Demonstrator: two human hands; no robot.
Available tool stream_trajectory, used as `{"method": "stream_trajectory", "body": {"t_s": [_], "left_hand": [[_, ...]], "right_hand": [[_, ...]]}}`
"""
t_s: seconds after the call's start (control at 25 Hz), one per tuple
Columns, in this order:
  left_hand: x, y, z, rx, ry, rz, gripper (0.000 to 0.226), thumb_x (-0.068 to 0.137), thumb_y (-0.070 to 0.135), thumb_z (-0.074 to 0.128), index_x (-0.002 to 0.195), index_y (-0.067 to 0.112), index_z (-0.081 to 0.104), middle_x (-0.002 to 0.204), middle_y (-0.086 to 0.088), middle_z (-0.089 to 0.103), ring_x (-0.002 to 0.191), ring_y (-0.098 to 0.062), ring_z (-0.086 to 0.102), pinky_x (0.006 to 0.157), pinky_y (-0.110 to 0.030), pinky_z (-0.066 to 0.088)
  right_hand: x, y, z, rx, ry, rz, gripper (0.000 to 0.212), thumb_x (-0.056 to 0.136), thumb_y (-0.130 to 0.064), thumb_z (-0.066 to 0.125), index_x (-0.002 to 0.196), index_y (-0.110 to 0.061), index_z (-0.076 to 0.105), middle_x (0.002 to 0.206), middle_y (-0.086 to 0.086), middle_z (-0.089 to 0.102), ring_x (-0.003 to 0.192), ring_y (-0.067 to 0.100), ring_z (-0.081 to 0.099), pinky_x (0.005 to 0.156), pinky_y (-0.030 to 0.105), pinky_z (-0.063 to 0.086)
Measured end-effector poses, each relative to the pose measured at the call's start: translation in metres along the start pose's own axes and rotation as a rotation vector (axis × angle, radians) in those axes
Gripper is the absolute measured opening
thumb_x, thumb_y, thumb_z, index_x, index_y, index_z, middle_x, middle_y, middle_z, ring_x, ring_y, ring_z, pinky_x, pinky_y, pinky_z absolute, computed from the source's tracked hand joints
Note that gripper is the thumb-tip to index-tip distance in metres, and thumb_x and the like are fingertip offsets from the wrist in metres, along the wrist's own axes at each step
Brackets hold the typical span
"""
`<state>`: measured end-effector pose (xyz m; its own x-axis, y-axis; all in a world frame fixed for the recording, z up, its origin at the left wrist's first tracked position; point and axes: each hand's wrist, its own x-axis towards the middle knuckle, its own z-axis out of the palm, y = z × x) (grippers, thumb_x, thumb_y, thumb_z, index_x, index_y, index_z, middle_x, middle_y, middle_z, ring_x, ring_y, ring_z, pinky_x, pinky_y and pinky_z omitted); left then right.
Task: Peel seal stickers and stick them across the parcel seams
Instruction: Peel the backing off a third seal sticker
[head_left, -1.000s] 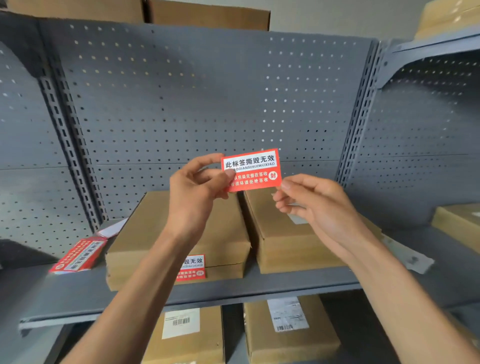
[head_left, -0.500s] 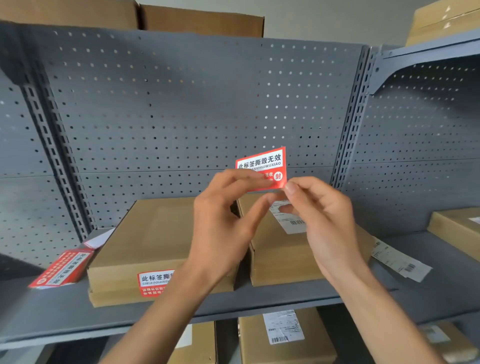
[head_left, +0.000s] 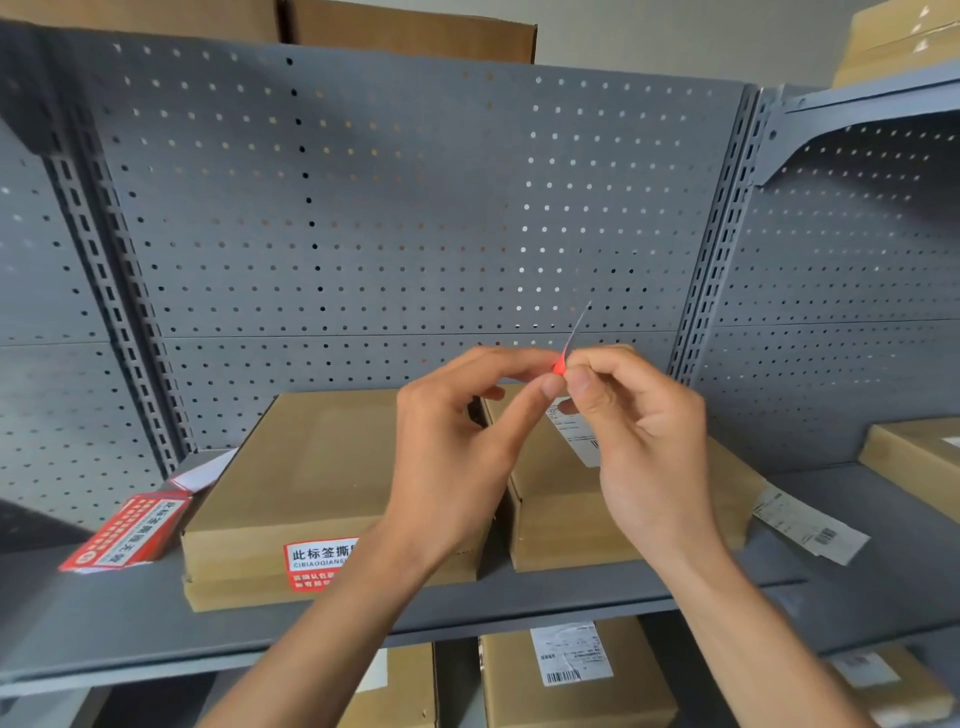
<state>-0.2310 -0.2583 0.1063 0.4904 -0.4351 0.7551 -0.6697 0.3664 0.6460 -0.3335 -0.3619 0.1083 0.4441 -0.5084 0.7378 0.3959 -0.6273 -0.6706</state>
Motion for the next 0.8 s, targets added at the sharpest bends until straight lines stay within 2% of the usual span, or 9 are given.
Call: {"method": "stream_trajectory", "body": {"t_s": [0.16,0.28,0.44,0.56,0.68,0.8], "left_hand": [[0.0002,-0.0013,-0.0014,-0.005,-0.019,0.029,0.013,0.094,0.03,0.071,0.103,0.028,0.081,0.097,0.018,0.078,0.092,-0.011,0.07,0.08,-0.027,0.052],[0.0007,-0.0019,-0.0017,-0.001,-0.028,0.046,0.014,0.095,0.03,0.07,0.103,0.028,0.081,0.097,0.018,0.078,0.094,-0.013,0.072,0.081,-0.03,0.053],[0.0002,-0.0036,-0.0012,-0.002,-0.033,0.056,0.013,0.096,0.024,0.071,0.104,0.026,0.081,0.099,0.017,0.078,0.095,-0.012,0.072,0.083,-0.033,0.055],[0.0005,-0.0046,-0.0012,0.004,-0.033,0.067,0.014,0.097,0.022,0.071,0.105,0.022,0.082,0.099,0.015,0.078,0.096,-0.011,0.072,0.083,-0.028,0.054],[0.0013,-0.0051,-0.0011,0.02,-0.033,0.078,0.015,0.097,0.02,0.07,0.105,0.018,0.082,0.1,0.012,0.079,0.095,-0.007,0.072,0.083,-0.017,0.049],[0.0018,-0.005,-0.0012,0.038,-0.044,0.079,0.016,0.097,0.022,0.07,0.106,0.018,0.082,0.1,0.013,0.079,0.095,-0.006,0.071,0.083,-0.015,0.048]], "right_hand": [[-0.0006,-0.005,-0.0007,-0.001,-0.019,-0.01,0.013,0.099,-0.013,0.06,0.092,-0.013,0.071,0.088,0.004,0.069,0.084,0.011,0.066,0.081,0.022,0.053],[-0.0017,-0.006,-0.0016,-0.02,-0.023,-0.017,0.014,0.1,-0.012,0.06,0.092,-0.013,0.071,0.088,0.004,0.07,0.084,0.011,0.066,0.08,0.019,0.051],[-0.0021,-0.007,-0.0018,-0.028,-0.026,-0.021,0.015,0.101,-0.011,0.059,0.092,-0.019,0.069,0.087,-0.005,0.069,0.083,0.003,0.064,0.08,0.015,0.049],[-0.0023,-0.0083,-0.0018,-0.031,-0.023,-0.024,0.016,0.1,-0.01,0.06,0.093,-0.02,0.069,0.087,-0.009,0.069,0.083,0.0,0.065,0.079,0.014,0.049],[-0.0024,-0.0085,-0.0015,-0.057,-0.018,-0.03,0.015,0.1,-0.01,0.06,0.093,-0.019,0.069,0.087,-0.009,0.069,0.083,-0.001,0.064,0.078,0.011,0.046],[-0.0027,-0.0071,-0.0015,-0.108,-0.012,-0.036,0.014,0.101,-0.011,0.06,0.093,-0.017,0.069,0.085,-0.011,0.068,0.081,-0.002,0.063,0.076,0.009,0.044]]}}
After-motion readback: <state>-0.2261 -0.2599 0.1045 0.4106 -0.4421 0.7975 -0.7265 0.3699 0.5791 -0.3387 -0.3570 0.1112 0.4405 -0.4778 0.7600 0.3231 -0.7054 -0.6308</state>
